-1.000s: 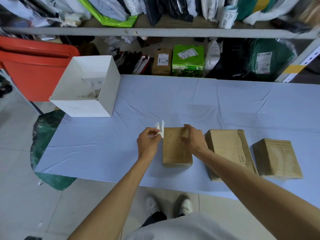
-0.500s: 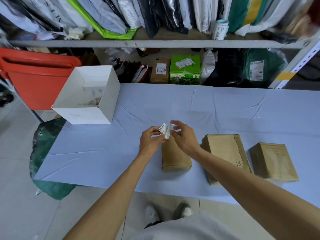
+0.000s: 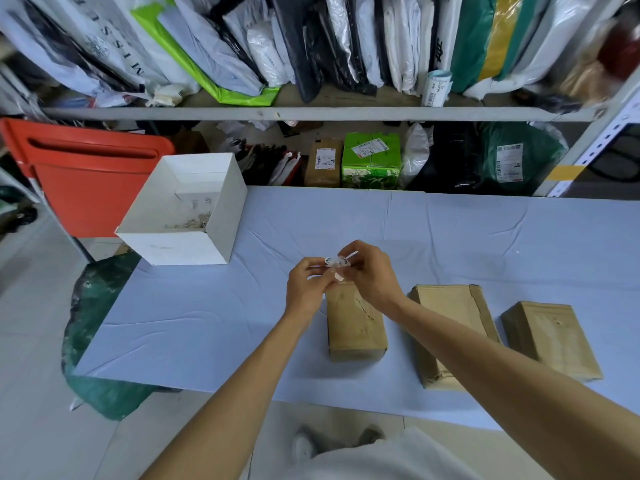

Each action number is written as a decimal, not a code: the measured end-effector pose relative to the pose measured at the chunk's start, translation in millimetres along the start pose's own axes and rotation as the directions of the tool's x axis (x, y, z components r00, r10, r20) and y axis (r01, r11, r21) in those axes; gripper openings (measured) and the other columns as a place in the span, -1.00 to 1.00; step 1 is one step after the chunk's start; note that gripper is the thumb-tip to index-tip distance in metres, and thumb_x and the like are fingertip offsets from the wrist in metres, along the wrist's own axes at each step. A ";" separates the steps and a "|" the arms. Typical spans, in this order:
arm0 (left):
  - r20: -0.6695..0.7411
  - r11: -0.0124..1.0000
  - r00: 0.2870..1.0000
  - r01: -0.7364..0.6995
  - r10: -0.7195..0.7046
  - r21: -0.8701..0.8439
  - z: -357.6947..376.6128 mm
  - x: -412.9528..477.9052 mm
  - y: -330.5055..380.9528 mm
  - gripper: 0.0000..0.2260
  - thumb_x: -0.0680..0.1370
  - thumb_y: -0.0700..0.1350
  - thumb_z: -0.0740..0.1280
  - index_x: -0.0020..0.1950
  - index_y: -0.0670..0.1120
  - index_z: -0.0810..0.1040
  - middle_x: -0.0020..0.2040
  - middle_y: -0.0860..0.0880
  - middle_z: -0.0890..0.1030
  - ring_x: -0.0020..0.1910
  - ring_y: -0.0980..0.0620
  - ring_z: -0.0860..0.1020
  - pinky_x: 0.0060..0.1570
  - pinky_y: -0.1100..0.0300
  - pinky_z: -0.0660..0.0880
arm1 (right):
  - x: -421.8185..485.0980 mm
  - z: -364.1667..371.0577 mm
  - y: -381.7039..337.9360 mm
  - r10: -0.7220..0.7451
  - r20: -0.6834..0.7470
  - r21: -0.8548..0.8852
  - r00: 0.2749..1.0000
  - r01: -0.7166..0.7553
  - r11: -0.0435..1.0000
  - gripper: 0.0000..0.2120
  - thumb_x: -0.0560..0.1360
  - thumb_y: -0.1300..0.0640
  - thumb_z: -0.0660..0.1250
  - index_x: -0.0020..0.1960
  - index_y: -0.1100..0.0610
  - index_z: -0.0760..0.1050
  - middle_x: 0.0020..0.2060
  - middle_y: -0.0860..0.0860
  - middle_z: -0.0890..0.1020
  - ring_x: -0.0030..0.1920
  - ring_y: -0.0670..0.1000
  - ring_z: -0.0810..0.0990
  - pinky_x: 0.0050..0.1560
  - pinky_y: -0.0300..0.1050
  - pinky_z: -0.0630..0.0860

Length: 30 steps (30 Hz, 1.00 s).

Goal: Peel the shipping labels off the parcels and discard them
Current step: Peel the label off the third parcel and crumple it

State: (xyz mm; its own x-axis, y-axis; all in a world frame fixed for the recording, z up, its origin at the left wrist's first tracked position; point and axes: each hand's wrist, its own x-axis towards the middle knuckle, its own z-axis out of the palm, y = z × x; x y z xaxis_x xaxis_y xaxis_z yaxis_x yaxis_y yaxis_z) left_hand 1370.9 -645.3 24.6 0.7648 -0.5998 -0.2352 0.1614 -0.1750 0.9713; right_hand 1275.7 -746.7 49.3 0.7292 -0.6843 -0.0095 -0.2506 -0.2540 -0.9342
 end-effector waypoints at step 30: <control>0.108 0.898 0.962 -0.273 0.251 0.346 4.6 -15.1 27.1 -0.84 0.36 -0.16 0.55 -0.13 -0.07 0.63 -0.22 0.06 0.66 -0.25 0.20 0.62 -0.22 0.42 0.52 | -0.6 6.6 5.5 0.237 -0.053 0.286 0.970 -0.212 0.934 -0.83 0.38 0.49 0.29 -0.33 0.33 0.52 -0.50 0.09 0.54 -0.49 -0.06 0.50 -0.45 -0.24 0.44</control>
State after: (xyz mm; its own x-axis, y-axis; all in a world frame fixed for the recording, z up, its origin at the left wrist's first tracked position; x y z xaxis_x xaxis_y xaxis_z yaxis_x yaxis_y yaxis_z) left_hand 1360.8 -644.5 54.3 0.7090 -0.7051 0.0136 -0.2798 -0.2635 0.9232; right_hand 1278.1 -743.2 41.8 0.6143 -0.7602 -0.2113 -0.2069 0.1033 -0.9729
